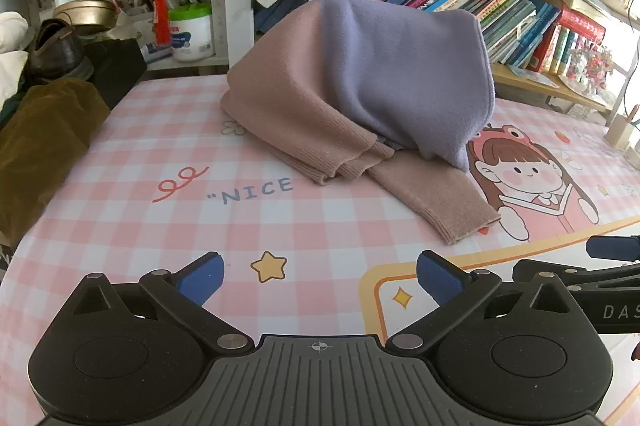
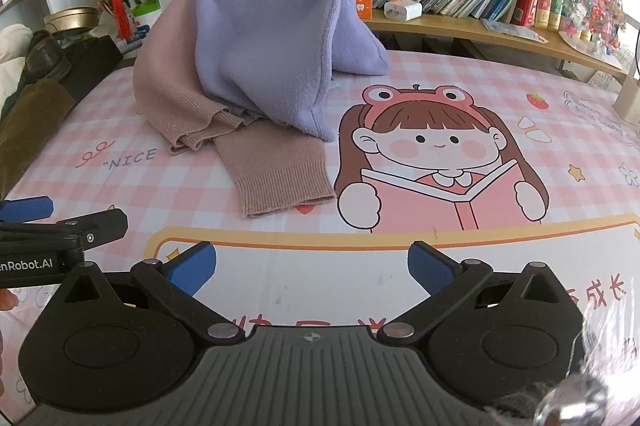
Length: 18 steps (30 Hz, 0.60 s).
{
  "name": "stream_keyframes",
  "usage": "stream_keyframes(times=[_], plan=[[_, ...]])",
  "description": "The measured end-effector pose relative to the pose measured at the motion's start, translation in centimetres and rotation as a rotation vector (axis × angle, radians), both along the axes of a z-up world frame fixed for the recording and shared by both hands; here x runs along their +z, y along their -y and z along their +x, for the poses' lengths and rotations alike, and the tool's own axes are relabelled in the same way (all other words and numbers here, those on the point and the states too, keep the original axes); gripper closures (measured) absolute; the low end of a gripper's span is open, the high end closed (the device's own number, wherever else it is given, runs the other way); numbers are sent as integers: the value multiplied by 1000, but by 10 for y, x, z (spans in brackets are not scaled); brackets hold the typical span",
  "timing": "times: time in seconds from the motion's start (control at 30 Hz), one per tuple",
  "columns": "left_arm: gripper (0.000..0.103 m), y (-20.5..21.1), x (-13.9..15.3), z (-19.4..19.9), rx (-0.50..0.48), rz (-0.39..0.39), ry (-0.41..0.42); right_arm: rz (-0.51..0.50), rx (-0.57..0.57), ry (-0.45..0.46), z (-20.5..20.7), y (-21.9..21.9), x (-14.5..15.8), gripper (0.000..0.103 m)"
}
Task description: Fold clothes
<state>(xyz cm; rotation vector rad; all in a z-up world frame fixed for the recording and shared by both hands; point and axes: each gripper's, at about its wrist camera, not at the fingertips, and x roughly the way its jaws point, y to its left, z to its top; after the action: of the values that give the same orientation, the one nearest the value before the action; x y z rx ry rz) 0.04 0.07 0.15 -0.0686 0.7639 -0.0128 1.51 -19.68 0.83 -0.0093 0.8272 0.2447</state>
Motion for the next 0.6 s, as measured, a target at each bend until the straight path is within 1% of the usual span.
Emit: stream_keyframes(times=[0.6], plan=[[0,-2,1,1,6,3,-9,4,3,-9,1,0,0,0]])
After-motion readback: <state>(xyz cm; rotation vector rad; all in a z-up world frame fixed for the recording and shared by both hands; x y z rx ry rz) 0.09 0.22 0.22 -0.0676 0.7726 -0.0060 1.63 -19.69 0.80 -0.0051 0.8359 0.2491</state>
